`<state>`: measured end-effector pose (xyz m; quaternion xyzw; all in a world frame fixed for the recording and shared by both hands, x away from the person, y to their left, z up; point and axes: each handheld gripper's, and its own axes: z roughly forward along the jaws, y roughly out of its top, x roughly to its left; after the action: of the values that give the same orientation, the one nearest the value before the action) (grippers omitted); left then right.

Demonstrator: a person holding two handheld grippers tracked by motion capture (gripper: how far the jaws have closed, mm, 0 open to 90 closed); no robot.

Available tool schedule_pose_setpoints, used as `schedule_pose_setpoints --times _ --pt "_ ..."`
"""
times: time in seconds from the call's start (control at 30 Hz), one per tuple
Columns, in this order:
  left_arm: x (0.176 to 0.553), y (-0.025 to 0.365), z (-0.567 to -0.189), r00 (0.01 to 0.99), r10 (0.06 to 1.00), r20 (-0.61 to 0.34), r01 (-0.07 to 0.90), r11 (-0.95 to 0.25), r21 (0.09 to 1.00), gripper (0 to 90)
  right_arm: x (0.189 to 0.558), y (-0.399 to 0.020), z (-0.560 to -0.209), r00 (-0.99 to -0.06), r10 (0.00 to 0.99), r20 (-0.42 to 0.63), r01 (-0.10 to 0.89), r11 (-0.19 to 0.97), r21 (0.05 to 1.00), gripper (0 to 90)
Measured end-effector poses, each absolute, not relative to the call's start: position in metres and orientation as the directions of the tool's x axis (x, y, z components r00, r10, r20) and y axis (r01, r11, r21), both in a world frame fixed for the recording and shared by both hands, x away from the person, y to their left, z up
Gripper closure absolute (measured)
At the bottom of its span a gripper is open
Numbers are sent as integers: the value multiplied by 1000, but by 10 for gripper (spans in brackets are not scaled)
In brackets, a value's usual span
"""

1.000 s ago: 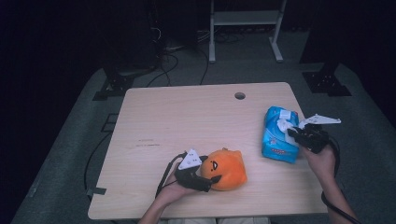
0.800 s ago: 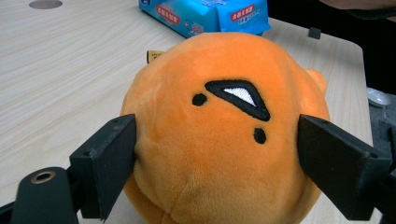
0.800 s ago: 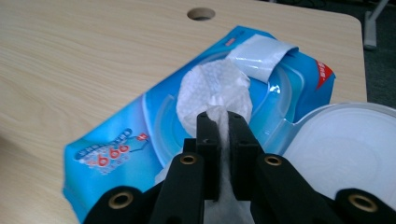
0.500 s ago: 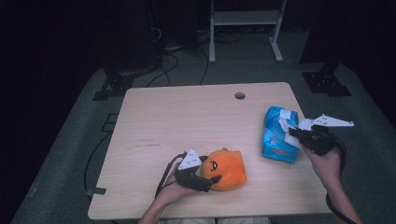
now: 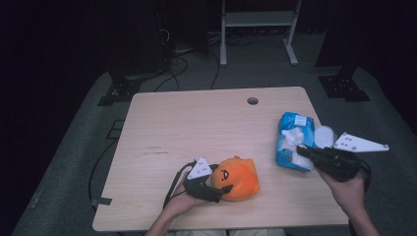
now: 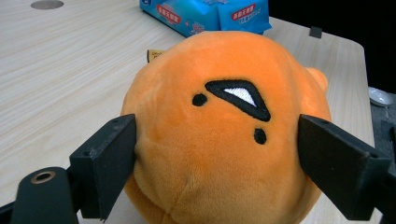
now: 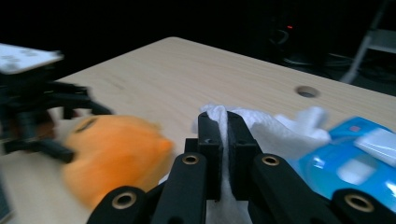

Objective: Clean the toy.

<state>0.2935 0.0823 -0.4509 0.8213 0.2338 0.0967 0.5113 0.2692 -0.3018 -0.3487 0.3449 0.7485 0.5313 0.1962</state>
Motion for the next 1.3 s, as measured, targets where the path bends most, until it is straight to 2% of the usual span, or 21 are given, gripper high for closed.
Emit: schedule_pose_setpoints --times 0.17,0.3,0.6,0.8,1.03,1.17,1.3 --pt "293 82 -451 873 482 -77 284 -372 884 140 245 -273 -344 -766 639 62 284 251 925 859" --pt "293 83 -451 873 482 -77 283 -371 884 140 228 -258 -341 -820 565 96 282 250 926 859" --pt "294 83 -451 876 477 -74 280 -377 883 140 201 -237 -339 -869 479 124 295 302 907 857" --pt "294 83 -451 876 476 -77 280 -370 886 140 202 -231 -346 -881 436 182 333 301 893 856" --pt "295 83 -451 876 475 -78 280 -372 885 140 197 -224 -346 -893 415 176 329 335 883 855" --pt "294 83 -451 876 476 -74 280 -378 882 139 210 -220 -356 -884 425 194 361 357 861 853" --pt "294 82 -451 876 477 -75 280 -375 884 139 233 -210 -368 -865 472 167 380 401 834 851"
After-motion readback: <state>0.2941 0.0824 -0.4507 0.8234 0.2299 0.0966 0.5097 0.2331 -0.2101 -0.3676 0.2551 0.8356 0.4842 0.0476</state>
